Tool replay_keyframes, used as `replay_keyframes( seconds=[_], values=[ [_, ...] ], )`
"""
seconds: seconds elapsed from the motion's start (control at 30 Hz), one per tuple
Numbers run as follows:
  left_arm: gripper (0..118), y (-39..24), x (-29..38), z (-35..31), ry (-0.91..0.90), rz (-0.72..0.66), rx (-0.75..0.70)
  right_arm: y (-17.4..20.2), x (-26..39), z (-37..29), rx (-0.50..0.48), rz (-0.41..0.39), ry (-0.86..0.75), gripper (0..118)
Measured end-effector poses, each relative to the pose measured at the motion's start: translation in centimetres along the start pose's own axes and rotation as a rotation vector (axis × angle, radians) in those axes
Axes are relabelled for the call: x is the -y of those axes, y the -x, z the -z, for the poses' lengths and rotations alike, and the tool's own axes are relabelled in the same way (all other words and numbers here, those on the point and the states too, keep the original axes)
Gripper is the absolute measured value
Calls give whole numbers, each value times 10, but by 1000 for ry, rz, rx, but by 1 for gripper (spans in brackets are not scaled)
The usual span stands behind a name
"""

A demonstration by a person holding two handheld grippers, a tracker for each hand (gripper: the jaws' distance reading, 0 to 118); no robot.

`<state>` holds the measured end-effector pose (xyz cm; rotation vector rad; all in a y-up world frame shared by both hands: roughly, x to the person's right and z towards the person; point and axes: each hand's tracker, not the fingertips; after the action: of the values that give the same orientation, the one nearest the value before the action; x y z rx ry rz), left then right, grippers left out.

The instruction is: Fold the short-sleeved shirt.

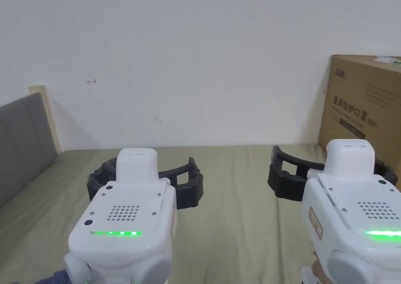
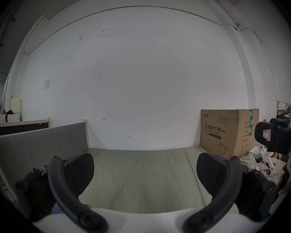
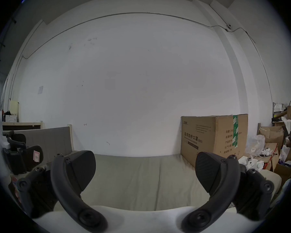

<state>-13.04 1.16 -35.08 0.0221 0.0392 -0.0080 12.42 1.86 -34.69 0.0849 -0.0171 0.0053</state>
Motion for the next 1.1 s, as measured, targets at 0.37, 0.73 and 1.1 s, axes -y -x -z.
replay_keyframes(
  seconds=[0.37,0.73,1.1],
  values=[
    [118,0,3,1,12,-8,-1,1,3,4,7,-24,7,117],
    [118,0,3,-2,-16,19,-6,-5,4,5,36,11,32,117],
    [118,-1,3,-5,-19,16,-8,-5,9,3,28,19,40,117]
  ],
)
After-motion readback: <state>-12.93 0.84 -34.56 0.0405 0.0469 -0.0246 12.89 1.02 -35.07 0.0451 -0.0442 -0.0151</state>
